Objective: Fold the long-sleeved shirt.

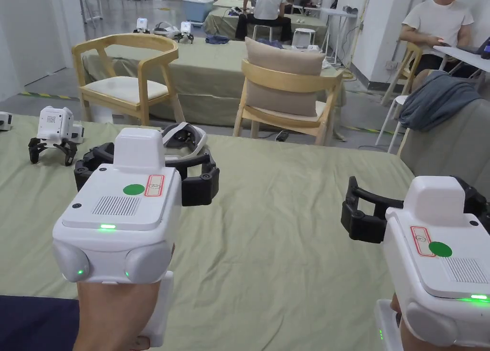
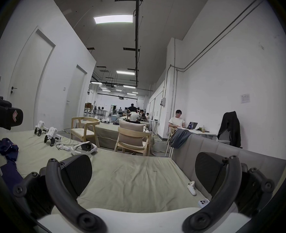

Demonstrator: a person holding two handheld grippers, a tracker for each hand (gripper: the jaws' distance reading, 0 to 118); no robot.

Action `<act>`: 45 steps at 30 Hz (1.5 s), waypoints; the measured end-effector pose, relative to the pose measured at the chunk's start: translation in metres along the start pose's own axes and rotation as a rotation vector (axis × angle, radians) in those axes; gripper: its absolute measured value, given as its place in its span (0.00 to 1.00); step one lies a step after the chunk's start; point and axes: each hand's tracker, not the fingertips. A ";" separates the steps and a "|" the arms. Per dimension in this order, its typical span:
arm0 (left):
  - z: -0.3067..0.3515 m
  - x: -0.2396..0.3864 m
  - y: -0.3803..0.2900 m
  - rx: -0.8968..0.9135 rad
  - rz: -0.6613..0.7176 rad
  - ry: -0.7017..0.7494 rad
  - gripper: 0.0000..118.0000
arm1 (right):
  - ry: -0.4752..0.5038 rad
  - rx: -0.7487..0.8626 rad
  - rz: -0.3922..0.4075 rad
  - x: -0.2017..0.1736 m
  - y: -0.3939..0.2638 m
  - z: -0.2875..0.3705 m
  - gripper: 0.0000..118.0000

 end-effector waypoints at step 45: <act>0.016 0.005 0.008 -0.045 0.058 -0.031 0.94 | 0.001 0.007 -0.003 0.006 0.001 -0.004 1.00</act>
